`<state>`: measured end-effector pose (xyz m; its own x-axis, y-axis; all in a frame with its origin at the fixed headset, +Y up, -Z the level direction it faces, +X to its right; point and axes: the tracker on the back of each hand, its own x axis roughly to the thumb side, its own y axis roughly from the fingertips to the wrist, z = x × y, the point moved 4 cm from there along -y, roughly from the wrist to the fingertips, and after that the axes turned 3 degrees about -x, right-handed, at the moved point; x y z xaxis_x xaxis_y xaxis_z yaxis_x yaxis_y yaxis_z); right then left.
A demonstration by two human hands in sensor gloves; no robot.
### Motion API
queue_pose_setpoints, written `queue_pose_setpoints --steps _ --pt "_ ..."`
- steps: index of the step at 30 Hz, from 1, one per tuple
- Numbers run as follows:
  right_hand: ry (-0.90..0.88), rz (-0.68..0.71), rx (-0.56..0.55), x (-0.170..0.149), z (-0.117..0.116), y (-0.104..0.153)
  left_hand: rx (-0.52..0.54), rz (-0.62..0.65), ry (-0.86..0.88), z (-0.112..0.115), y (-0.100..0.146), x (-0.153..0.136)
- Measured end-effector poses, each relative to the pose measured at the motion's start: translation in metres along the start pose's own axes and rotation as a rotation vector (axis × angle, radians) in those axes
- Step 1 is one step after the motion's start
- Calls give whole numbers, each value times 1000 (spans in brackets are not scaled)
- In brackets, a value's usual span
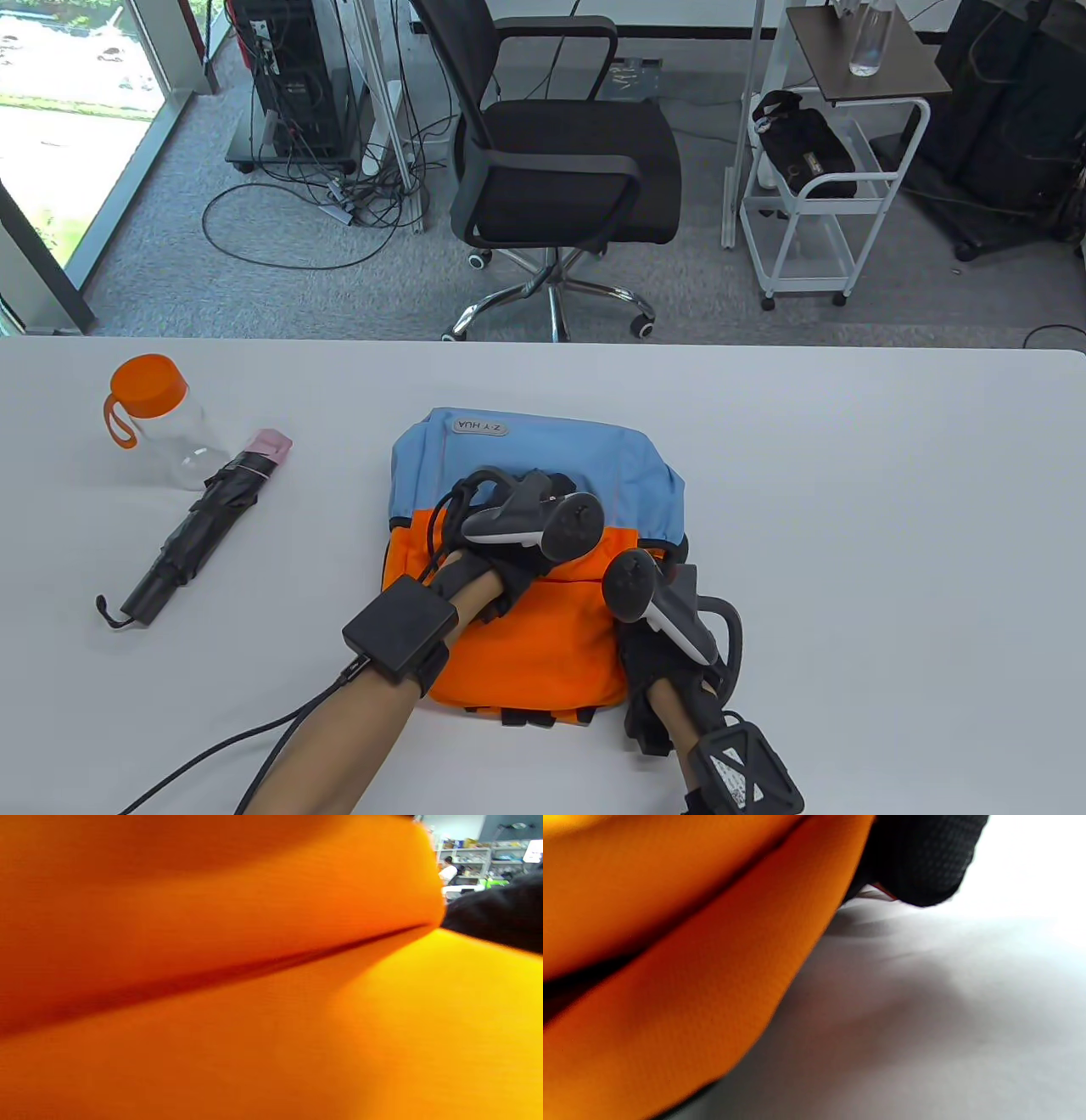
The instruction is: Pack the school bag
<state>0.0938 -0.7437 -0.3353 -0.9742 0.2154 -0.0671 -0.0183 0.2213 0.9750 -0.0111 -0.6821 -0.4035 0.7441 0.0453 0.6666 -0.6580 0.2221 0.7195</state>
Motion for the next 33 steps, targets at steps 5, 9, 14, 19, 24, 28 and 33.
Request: queue_pose_setpoints --steps 5,9,14,19,24,28,33 --pt "27 10 -1 6 -1 -1 19 -67 10 0 -9 7" --pt "25 6 0 4 -4 0 101 -13 -122 1 -14 31" --pt "24 12 10 5 -4 -2 102 55 -136 -5 -14 28" --pt "-36 -4 37 -1 -3 -4 15 53 -10 -13 -8 9" --pt "-11 -9 43 1 -2 -3 39 69 -275 -26 5 16" --pt "12 -14 45 2 -3 -3 51 23 -518 -36 27 2" --pt "24 -8 52 4 -4 -3 115 -12 -444 -38 62 -26"
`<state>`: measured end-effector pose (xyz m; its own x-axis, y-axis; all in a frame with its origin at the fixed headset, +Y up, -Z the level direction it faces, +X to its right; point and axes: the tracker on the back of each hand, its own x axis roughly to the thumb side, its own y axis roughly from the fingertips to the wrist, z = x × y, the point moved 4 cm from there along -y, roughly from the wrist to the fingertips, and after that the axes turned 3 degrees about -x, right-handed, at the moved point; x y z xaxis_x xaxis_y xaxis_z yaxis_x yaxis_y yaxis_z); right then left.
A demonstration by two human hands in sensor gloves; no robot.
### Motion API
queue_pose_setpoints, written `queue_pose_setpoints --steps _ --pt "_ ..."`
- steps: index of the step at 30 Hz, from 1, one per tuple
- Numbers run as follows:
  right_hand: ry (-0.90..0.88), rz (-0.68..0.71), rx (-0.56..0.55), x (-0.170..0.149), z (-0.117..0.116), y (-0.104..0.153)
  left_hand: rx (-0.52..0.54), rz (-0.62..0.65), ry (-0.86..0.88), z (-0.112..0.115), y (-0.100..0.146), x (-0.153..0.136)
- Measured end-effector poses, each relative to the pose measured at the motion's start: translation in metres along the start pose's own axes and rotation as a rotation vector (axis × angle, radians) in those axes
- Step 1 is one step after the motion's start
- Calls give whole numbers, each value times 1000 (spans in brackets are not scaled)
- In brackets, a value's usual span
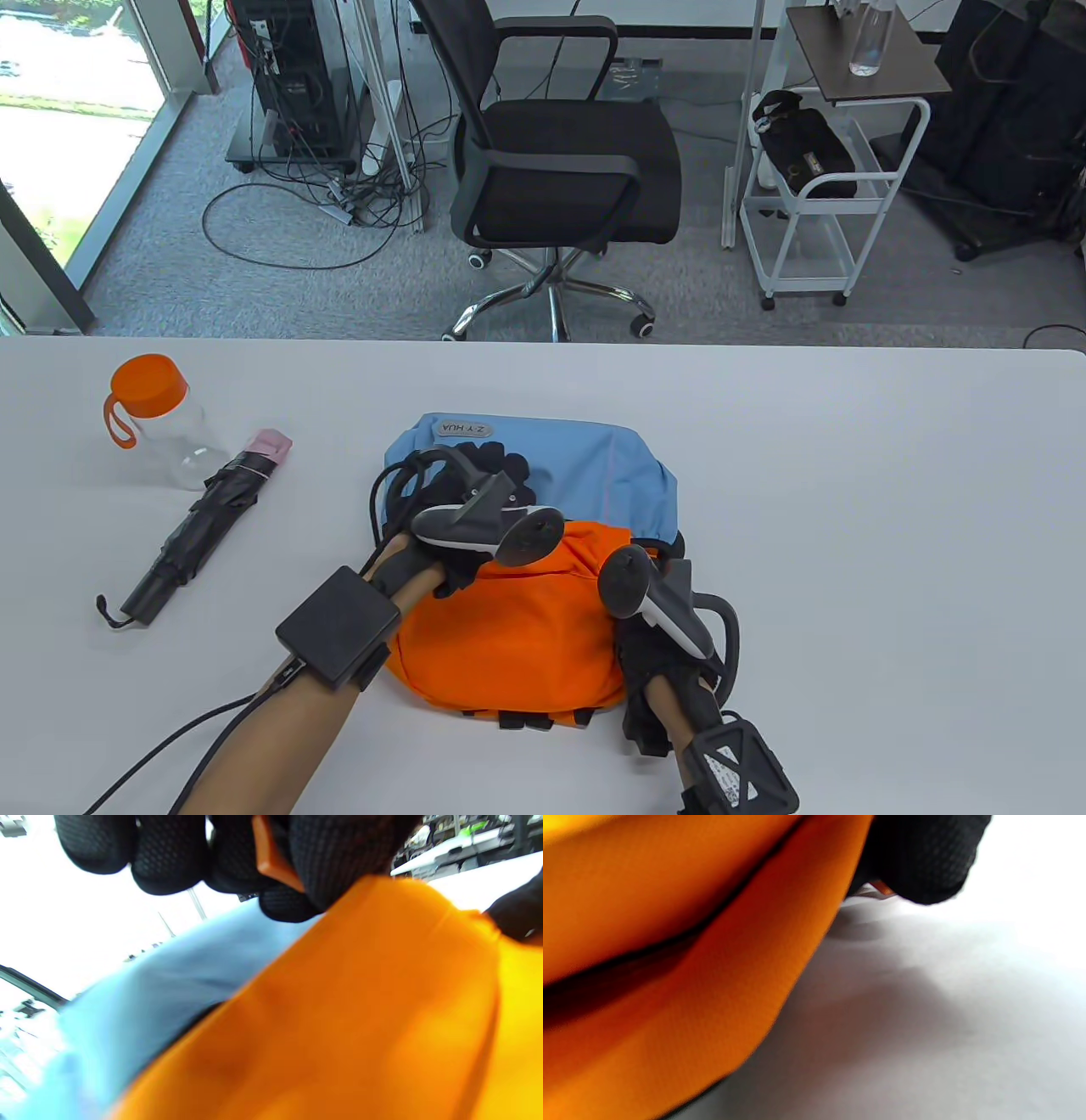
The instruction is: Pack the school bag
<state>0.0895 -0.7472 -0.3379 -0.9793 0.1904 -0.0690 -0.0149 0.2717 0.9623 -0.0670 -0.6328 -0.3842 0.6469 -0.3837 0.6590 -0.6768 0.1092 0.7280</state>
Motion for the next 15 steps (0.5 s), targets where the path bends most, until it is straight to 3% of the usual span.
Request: queue_pose_setpoints --steps 5,8,11,14,15 --pt "-3 -6 -2 -3 -1 -1 74 -65 -125 -2 31 -26" --pt "-14 -8 2 -3 0 -1 111 -100 53 3 51 -46" --pt "1 -7 -1 -1 0 -1 185 -128 97 14 66 -53" --pt "21 -12 -5 -1 0 -1 125 -229 44 46 69 -76" --pt "23 -16 -15 -2 1 0 13 -347 71 68 70 -96"
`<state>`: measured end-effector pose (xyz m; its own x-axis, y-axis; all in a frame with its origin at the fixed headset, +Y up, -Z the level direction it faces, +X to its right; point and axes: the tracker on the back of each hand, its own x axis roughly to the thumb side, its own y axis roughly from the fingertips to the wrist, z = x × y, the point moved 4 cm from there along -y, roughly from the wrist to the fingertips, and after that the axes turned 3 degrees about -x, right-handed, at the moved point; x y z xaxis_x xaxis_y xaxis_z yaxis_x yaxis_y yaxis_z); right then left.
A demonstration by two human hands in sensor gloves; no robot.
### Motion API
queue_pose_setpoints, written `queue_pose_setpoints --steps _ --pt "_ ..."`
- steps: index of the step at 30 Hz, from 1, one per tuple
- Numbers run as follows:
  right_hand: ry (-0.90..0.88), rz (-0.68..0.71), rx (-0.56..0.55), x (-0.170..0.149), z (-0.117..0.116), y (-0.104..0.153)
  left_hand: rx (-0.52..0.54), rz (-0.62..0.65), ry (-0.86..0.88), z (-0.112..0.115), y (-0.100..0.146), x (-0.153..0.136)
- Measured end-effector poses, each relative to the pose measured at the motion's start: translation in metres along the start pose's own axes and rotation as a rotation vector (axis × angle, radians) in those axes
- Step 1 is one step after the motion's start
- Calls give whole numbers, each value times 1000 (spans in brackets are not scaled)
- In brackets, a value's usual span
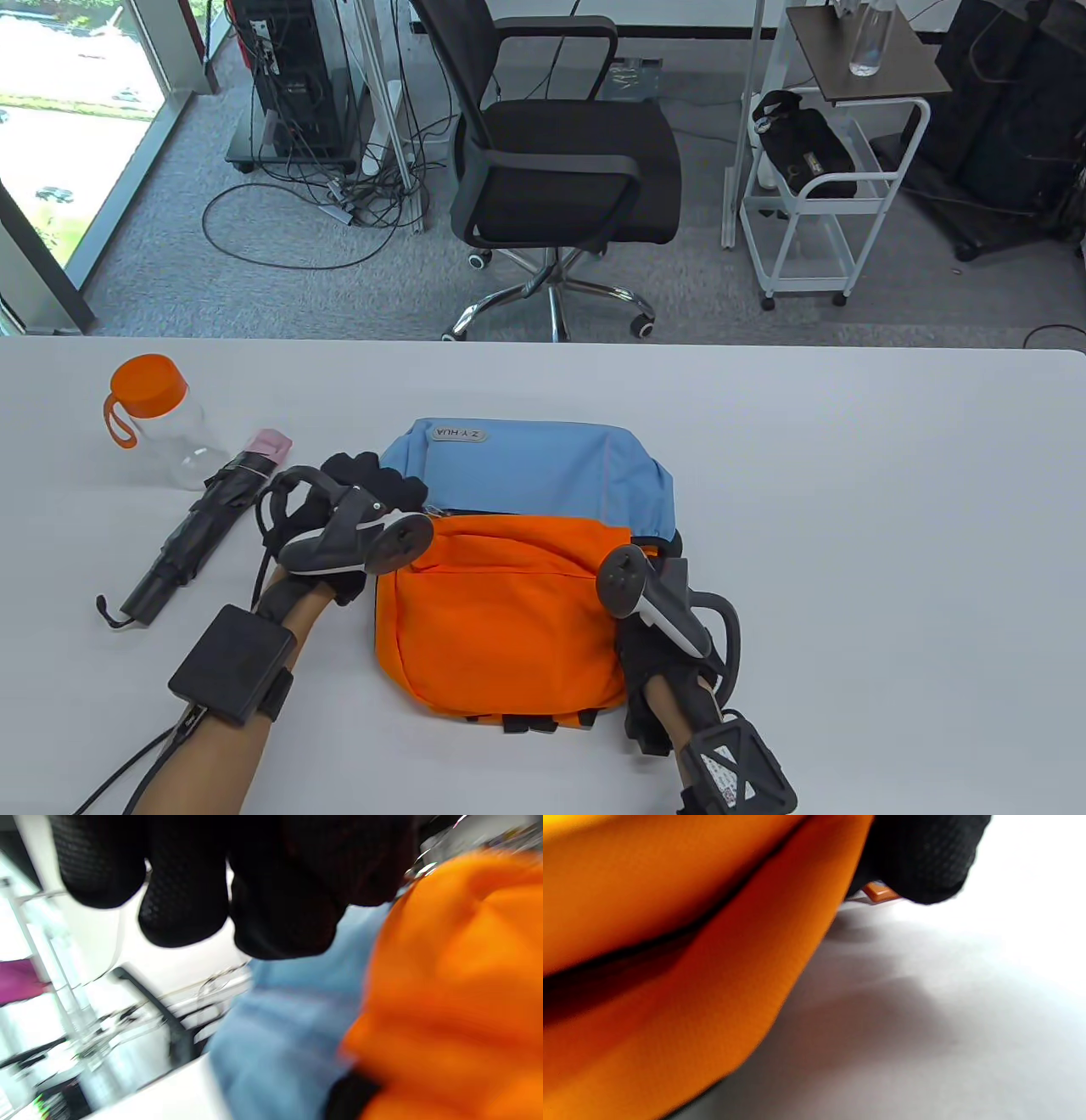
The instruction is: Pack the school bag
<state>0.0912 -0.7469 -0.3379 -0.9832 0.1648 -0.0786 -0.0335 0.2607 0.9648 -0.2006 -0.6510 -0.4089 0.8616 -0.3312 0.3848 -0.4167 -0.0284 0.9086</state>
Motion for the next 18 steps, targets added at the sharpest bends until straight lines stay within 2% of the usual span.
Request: queue_pose_setpoints --steps 1,3,5,7,9,11,13,15,18 --pt "-15 14 1 1 2 1 -102 -15 117 18 -1 -15" --pt "-46 18 -2 4 2 1 -91 -130 351 34 4 -27" --pt "-2 22 -9 5 -1 1 -90 -124 292 36 7 -27" --pt "36 21 -39 2 -2 3 -141 -131 222 36 18 -30" --pt "18 18 -54 1 3 6 -160 -175 267 34 34 -37" --pt "36 13 -57 1 10 9 -156 -194 349 35 52 -34" --pt "118 8 -57 3 19 15 -199 -228 450 43 68 -26" --pt "240 7 -56 9 28 27 -294 -237 599 58 83 -10" --pt "277 176 -40 28 25 51 -442 -244 772 77 96 6"
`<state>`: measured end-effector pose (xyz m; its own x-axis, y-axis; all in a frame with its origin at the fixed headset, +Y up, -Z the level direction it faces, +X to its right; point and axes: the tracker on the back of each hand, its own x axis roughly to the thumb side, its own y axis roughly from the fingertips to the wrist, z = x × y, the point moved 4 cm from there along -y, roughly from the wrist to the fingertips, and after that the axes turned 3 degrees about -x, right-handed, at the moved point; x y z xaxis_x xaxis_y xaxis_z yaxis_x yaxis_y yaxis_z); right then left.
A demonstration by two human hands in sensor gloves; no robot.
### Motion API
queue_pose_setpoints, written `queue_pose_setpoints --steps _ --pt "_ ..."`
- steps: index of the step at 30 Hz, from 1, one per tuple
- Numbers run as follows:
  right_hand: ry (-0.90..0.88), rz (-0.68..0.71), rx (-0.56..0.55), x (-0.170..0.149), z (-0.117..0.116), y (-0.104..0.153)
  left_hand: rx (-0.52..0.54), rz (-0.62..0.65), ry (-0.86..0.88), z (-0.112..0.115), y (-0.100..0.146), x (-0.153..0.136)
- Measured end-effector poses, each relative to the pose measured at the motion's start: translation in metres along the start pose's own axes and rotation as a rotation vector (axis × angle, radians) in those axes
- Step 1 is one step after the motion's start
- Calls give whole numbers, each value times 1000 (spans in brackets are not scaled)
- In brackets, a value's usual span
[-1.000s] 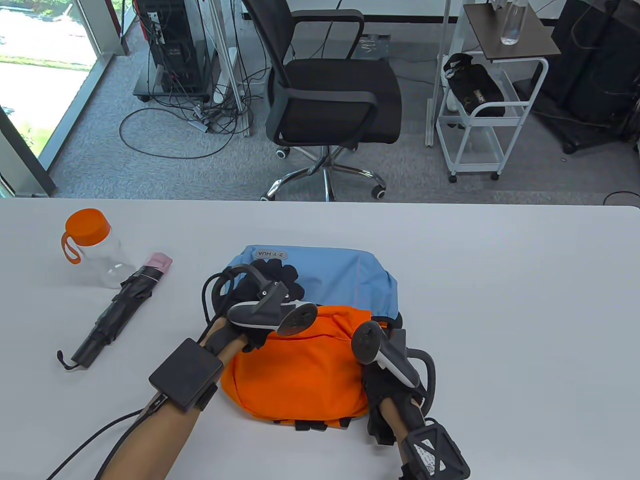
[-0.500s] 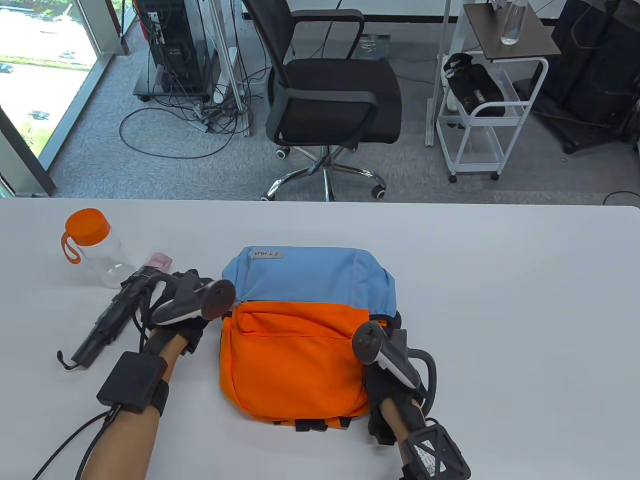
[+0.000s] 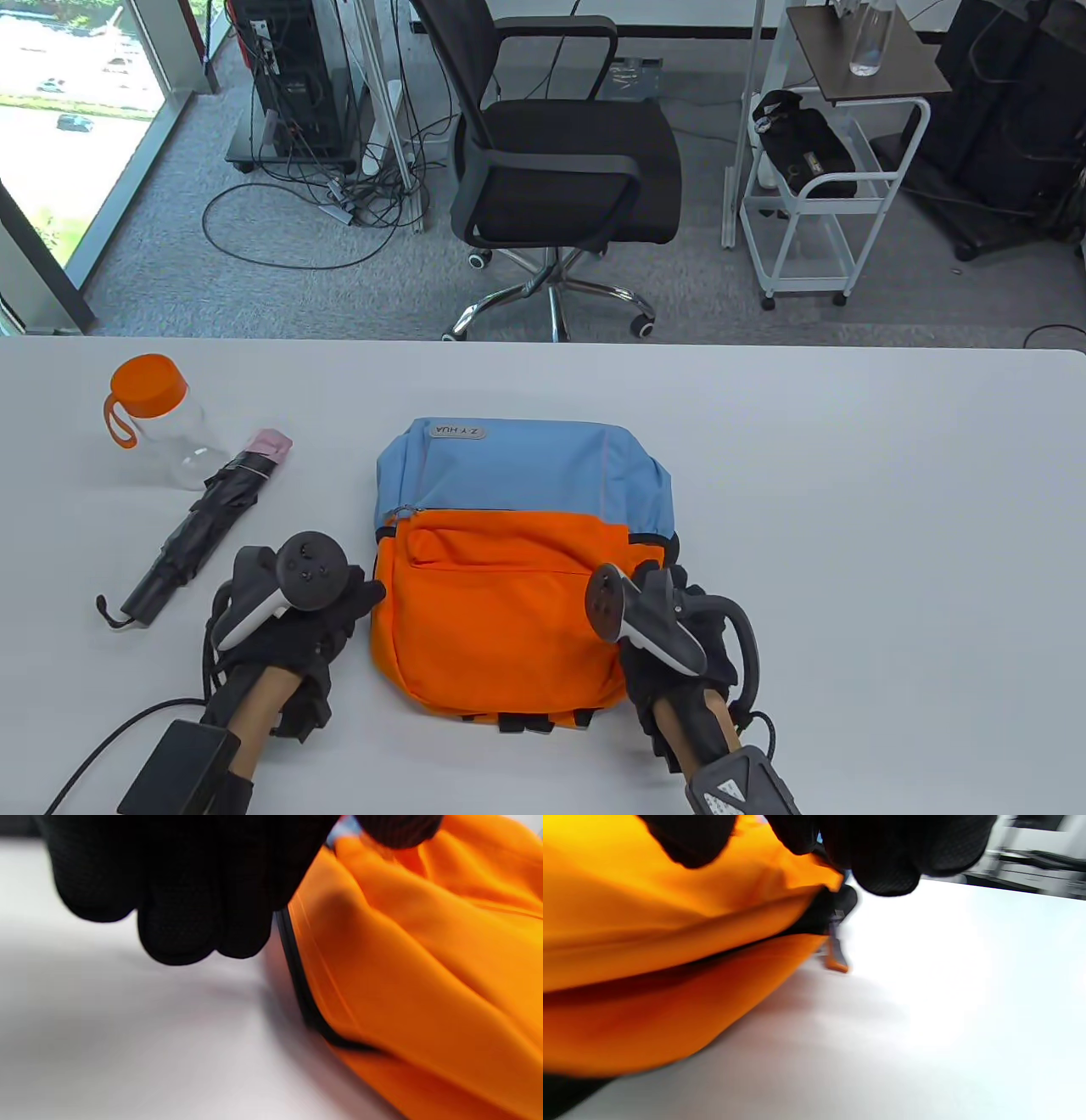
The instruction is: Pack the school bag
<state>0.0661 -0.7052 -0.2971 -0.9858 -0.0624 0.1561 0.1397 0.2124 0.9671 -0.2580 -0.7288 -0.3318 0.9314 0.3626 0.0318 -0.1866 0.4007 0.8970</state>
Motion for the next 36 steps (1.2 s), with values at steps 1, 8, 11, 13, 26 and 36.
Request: queue_pose_setpoints --steps 1,8,11,13,26,36 --pt "-14 92 42 11 -6 11 -93 -13 59 11 0 -3" --pt "266 257 292 51 -67 25 -178 -5 357 34 -10 1" --pt "366 259 -4 61 -54 15 -34 29 453 12 -4 9" --pt "337 239 -20 58 -41 17 35 67 530 -6 0 12" --pt "-452 48 -607 -11 147 37 415 654 1082 -121 20 86" --pt "-1109 289 -547 -1 145 18 174 715 419 -23 36 130"
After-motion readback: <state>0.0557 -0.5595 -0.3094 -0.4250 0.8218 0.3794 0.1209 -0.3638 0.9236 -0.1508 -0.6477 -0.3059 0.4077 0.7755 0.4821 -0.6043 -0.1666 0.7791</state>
